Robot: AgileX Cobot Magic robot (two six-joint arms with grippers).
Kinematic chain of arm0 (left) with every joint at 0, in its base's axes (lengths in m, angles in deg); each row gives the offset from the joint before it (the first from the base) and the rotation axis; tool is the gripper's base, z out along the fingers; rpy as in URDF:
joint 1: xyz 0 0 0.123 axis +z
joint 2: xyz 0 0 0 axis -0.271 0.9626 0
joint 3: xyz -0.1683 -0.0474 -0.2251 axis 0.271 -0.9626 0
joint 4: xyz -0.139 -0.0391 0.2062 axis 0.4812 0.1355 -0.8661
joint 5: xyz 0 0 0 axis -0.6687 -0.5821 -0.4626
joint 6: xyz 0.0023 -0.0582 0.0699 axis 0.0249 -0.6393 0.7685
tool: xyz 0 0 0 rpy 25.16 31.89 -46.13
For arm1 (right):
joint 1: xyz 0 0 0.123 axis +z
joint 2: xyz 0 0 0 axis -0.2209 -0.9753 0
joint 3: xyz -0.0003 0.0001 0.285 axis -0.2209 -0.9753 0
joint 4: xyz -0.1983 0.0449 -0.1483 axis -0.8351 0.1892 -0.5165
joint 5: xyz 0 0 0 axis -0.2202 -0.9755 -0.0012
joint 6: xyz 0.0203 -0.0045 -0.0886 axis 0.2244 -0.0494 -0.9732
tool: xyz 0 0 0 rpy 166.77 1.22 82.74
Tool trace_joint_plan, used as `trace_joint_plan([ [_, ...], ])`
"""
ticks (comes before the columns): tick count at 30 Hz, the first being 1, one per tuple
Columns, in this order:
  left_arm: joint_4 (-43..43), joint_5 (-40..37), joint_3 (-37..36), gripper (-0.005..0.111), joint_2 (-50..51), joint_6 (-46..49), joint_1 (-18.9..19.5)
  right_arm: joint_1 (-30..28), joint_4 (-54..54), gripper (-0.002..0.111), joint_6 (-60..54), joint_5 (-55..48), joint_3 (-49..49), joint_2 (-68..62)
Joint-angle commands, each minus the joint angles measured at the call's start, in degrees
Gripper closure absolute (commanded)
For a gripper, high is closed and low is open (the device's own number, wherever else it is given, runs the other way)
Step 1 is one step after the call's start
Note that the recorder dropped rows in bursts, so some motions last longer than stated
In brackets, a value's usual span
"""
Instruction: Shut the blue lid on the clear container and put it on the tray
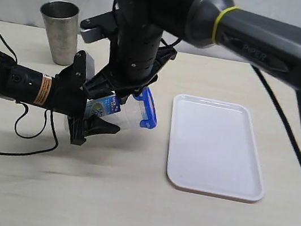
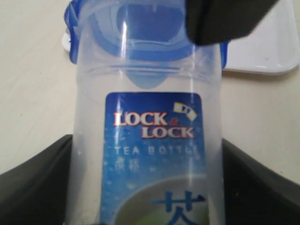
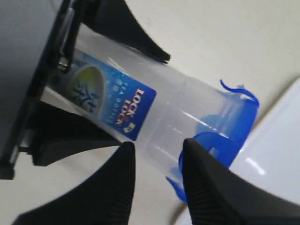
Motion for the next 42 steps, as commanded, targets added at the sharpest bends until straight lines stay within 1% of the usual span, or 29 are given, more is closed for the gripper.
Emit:
trace_joint_plan([
  [1,0.97,0.46,0.38,0.107,-0.64,-1.60,-0.15,-5.63,13.59,0.066,-4.73,0.75,-0.58,0.95],
  [3,-1.26,-0.92,0.38,0.107,-0.64,-1.60,-0.15,-6.79,15.00,0.066,-6.02,0.79,-0.58,1.45],
  [5,-1.51,-1.69,0.38,0.107,-0.64,-1.60,-0.15,-7.35,15.33,0.066,-7.30,1.45,-0.58,2.30],
  [12,-3.08,-7.49,0.38,0.107,-0.64,-1.39,-0.15,-7.36,15.33,0.067,-9.16,5.22,-0.58,6.66],
  [14,-4.07,-8.14,0.38,0.107,-0.64,-1.69,-0.15,-7.36,15.33,0.073,-9.16,4.99,-0.71,6.82],
  [18,-7.12,-10.30,0.38,0.107,-0.64,-5.09,-0.15,-7.36,15.22,0.100,-9.16,6.71,-3.68,6.15],
  [19,-8.02,-10.67,0.38,0.107,-0.64,-6.21,-0.15,-7.36,14.93,0.104,-9.16,7.44,-4.48,5.90],
  [24,-11.27,-12.27,0.38,0.107,-0.64,-10.96,-0.15,-7.45,12.72,0.104,-8.20,10.42,-8.76,4.76],
  [34,-11.27,-11.66,0.38,0.107,-0.64,-11.23,-0.15,-7.58,11.99,0.104,-7.58,13.97,-9.66,1.18],
  [37,-11.48,-11.56,0.38,0.107,-0.64,-11.23,-0.15,-7.58,10.11,0.104,-7.45,14.98,-9.66,0.96],
  [42,-11.48,-11.56,0.38,0.107,-0.64,-11.23,-0.15,-7.58,4.69,0.104,-4.17,14.78,-9.66,0.66],
])
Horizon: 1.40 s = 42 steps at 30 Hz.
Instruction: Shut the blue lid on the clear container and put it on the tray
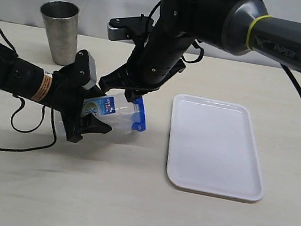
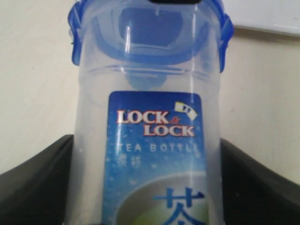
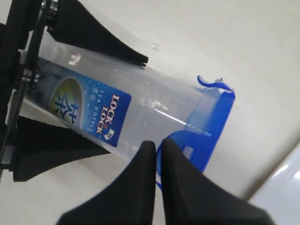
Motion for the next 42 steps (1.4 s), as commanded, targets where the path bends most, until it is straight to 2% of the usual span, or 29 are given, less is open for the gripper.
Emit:
trace_joint_plan([
  [1,-2.15,-1.76,-0.73,0.107,1.07,-0.11,-0.05,-0.46,-7.08,0.104,2.81,0.51,-0.13,-1.12],
  [22,-2.15,-0.80,-0.73,0.107,1.07,-0.11,-0.05,-0.13,-2.78,0.104,-0.54,-0.40,-0.13,-10.13],
  [25,-1.98,-0.67,-0.73,0.107,1.07,-0.11,-0.05,-0.13,-1.80,0.104,-3.03,-0.53,0.27,-7.47],
  [29,-0.73,-0.27,-0.73,0.107,1.07,2.54,-0.05,-0.25,0.52,0.104,-8.13,-0.41,0.27,2.34],
  [38,5.15,10.84,-0.73,0.107,1.07,10.52,-0.05,-0.84,2.63,0.104,-10.95,4.60,-2.30,20.70],
  [42,11.52,22.88,-0.73,0.107,0.96,15.83,-0.05,-3.26,2.71,0.104,-9.66,4.16,-6.86,26.87],
])
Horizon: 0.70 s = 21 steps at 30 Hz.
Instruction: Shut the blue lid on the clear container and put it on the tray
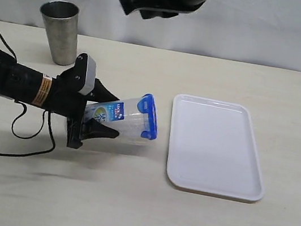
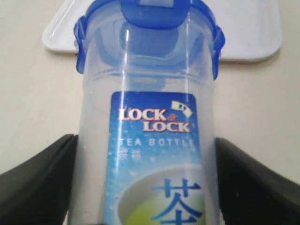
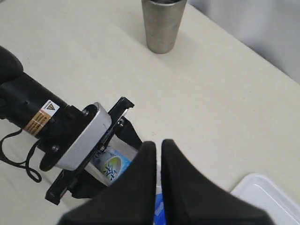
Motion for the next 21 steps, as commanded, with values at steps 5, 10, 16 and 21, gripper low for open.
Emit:
trace_joint_plan([
  [5,9.01,19.74,-0.11,0.107,-0.66,7.60,-0.16,-10.17,-0.02,0.104,4.39,1.74,-15.41,9.84],
  [10,8.78,19.74,-0.11,0.107,-2.44,7.70,-0.16,-18.76,3.27,0.104,3.90,5.28,-26.44,9.03],
  [16,9.04,19.74,-0.11,0.107,-3.09,7.59,-0.91,-21.17,15.57,0.104,-1.76,12.59,-31.86,5.22],
  [21,10.41,19.74,-0.11,0.107,-3.09,7.59,-2.21,-19.77,36.50,0.104,-19.27,9.39,-31.86,2.42],
])
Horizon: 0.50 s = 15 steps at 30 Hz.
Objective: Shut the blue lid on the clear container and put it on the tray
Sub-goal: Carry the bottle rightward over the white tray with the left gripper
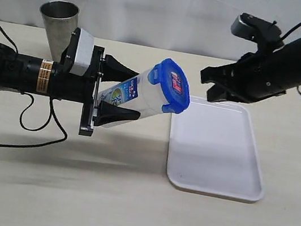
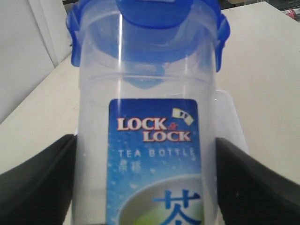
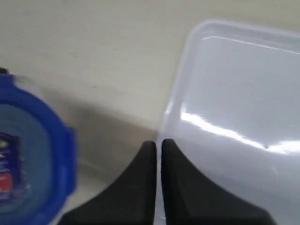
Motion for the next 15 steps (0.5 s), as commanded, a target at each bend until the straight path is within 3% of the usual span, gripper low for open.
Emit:
trace_joint_plan([
  [1,3.39,1.93,-0.11,0.107,-0.85,0.06,-1.27,1.30,17.79,0.104,-14.79,-2.18,-0.16,-1.47],
  [5,5.29,1.93,-0.11,0.107,-0.85,0.06,-1.49,1.43,18.79,0.104,-15.24,-3.93,0.05,-0.82],
  [10,6.37,-4.34,-0.11,0.107,-0.85,0.06,-3.10,1.43,19.25,0.104,-16.94,-5.49,0.05,2.19],
  [15,6.26,-3.35,-0.11,0.107,-0.85,-0.34,-4.03,1.43,19.13,0.104,-20.87,-5.79,0.05,6.44],
])
